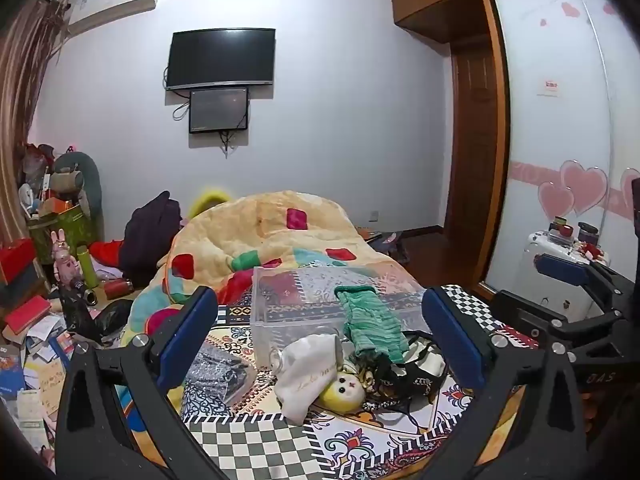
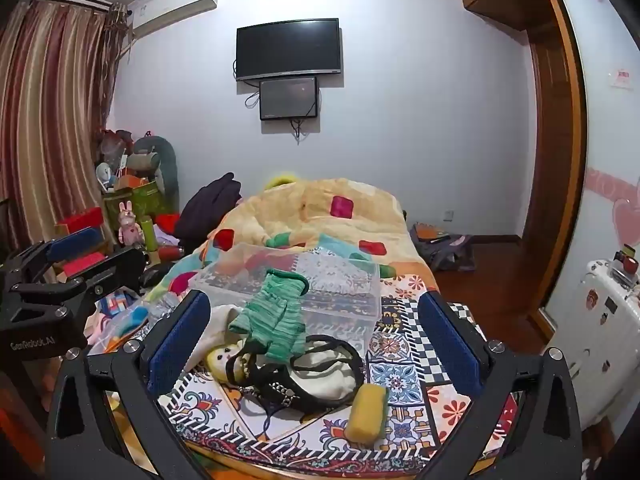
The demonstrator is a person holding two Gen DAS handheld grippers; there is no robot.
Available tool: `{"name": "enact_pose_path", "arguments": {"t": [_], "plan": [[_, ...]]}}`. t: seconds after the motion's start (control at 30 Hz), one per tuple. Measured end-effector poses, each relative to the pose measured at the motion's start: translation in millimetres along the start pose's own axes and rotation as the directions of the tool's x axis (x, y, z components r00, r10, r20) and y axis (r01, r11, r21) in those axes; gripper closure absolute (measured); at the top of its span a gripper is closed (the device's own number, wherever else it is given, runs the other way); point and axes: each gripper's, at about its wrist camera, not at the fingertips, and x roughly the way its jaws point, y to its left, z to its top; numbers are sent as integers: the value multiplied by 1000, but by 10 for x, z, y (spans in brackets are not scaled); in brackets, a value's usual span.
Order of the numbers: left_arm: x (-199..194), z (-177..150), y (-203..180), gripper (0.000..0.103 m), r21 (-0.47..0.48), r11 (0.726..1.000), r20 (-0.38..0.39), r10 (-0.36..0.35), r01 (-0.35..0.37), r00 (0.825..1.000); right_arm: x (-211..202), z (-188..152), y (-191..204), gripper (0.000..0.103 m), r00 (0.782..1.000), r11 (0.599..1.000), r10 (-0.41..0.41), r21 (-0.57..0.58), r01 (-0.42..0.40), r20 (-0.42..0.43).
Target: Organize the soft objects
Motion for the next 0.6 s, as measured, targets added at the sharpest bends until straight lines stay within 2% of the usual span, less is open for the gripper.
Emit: {"name": "enact_pose_path", "arguments": {"t": [0.27, 0.57, 0.6], "plan": [[6, 27, -10, 0, 13, 1000, 12, 6, -6, 1000, -23, -5, -12, 0, 1000, 1000, 2, 13, -2, 21], [-58, -29, -79, 0, 29, 1000, 34, 0, -1, 999, 67, -96, 10, 0, 1000, 1000, 5, 2, -5, 6], [-54, -28, -85, 0, 30, 1000, 34, 1, -2, 999, -10, -28, 12, 0, 1000, 1000, 8, 6, -8, 8]]}}
